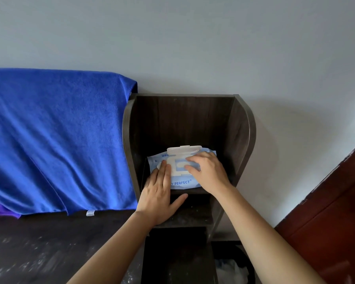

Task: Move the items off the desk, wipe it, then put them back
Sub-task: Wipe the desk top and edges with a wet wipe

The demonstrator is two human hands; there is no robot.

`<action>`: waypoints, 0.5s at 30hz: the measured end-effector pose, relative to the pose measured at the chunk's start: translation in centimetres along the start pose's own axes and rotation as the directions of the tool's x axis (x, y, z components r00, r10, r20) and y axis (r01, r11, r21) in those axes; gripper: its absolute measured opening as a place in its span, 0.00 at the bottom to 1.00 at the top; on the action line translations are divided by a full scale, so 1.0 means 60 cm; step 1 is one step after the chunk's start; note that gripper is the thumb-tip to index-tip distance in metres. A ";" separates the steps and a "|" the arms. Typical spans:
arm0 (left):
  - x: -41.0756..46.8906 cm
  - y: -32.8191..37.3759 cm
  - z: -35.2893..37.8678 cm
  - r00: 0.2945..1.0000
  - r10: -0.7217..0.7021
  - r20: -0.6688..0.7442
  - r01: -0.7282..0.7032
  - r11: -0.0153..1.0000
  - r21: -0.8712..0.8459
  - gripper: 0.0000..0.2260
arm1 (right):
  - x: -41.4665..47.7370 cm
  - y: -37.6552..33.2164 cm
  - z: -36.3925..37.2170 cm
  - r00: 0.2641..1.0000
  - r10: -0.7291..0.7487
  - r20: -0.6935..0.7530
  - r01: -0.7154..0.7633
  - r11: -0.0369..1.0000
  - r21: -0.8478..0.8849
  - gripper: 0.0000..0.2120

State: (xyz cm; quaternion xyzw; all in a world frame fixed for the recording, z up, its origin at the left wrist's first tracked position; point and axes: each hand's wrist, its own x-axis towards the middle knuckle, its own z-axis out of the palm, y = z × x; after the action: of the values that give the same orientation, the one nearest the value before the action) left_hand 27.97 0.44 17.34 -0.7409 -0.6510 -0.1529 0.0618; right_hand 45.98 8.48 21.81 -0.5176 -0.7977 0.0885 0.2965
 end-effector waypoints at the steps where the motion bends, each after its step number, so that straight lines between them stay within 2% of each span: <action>1: 0.000 0.000 0.000 1.000 0.001 -0.002 -0.001 1.000 0.004 0.45 | 0.004 -0.002 0.001 1.000 0.006 0.026 -0.006 1.000 0.013 0.17; 6: 0.000 0.002 0.004 1.000 0.000 -0.029 0.000 1.000 0.013 0.45 | 0.017 -0.004 0.003 0.995 0.077 0.056 -0.081 0.994 0.070 0.17; 15: 0.013 -0.001 0.008 0.994 -0.023 -0.108 0.022 1.000 -0.007 0.39 | 0.027 -0.006 0.010 0.995 0.098 0.022 -0.097 0.995 -0.013 0.12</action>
State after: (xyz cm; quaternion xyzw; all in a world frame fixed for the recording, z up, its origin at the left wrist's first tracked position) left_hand 28.07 1.34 17.15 -0.7244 -0.6545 -0.1955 0.0932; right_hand 44.90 9.84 22.07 -0.5567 -0.7753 0.1040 0.2797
